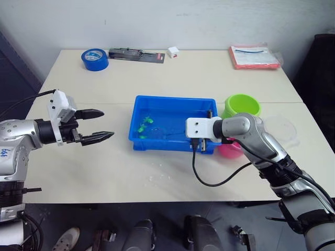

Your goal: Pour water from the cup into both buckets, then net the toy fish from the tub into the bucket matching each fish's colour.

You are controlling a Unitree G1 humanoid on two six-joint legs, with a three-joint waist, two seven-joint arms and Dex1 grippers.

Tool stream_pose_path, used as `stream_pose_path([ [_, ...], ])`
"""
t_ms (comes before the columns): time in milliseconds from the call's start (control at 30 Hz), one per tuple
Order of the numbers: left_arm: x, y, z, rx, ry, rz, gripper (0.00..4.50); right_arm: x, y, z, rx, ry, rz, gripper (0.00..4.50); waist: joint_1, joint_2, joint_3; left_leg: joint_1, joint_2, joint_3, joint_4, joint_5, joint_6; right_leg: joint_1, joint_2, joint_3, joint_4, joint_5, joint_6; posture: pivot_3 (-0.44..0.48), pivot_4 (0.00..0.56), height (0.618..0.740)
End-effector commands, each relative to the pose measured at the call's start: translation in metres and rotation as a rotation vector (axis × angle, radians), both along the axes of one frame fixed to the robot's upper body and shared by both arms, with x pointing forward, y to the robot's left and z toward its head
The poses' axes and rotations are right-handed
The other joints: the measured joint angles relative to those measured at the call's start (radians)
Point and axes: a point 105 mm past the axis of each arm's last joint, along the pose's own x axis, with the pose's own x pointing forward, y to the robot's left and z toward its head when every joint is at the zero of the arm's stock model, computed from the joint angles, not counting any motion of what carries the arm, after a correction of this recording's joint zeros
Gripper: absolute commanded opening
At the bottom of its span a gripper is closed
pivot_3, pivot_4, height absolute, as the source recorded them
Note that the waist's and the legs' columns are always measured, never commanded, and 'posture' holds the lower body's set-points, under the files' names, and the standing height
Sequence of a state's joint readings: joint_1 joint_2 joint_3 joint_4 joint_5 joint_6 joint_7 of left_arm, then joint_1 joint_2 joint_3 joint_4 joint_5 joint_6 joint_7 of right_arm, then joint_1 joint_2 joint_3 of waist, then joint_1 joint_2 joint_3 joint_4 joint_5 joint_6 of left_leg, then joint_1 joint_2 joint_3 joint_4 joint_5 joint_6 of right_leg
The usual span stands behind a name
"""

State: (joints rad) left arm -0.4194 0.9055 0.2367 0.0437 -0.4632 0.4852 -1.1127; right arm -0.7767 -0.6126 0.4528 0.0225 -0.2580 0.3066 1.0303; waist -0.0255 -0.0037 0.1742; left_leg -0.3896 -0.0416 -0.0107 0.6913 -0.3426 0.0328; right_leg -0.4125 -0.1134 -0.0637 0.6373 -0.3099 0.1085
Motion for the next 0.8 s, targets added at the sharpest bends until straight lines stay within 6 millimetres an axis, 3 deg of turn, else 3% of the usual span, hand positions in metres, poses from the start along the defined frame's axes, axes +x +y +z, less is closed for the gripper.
stream_pose_path([
  [33, -0.005, 0.003, 0.017, 0.014, -0.061, 0.005, 4.5, 0.007, -0.012, 0.015, -0.021, -0.051, -0.023, 0.8, 0.0, 0.0, 0.0, 0.0, 0.0, 0.0, 0.0, 0.0, 0.0, 0.0, 0.0, 0.0, 0.0, 0.0, 0.0, 0.0, 0.15, 0.737],
  [267, -0.003, 0.003, 0.017, 0.014, -0.062, 0.008, 4.5, 0.009, -0.017, 0.017, -0.043, -0.052, -0.027, 0.8, -0.002, 0.0, 0.0, 0.0, 0.0, 0.0, 0.0, 0.0, 0.0, 0.0, 0.0, 0.0, 0.0, 0.0, 0.0, 0.0, 0.15, 0.737],
  [800, -0.005, 0.004, 0.021, 0.006, -0.07, 0.018, 4.5, -0.008, 0.031, 0.005, -0.05, -0.057, 0.121, 0.8, -0.003, 0.0, 0.0, 0.0, 0.0, -0.001, 0.0, 0.0, 0.0, 0.0, 0.0, 0.0, 0.0, 0.0, 0.0, 0.0, 0.15, 0.737],
])
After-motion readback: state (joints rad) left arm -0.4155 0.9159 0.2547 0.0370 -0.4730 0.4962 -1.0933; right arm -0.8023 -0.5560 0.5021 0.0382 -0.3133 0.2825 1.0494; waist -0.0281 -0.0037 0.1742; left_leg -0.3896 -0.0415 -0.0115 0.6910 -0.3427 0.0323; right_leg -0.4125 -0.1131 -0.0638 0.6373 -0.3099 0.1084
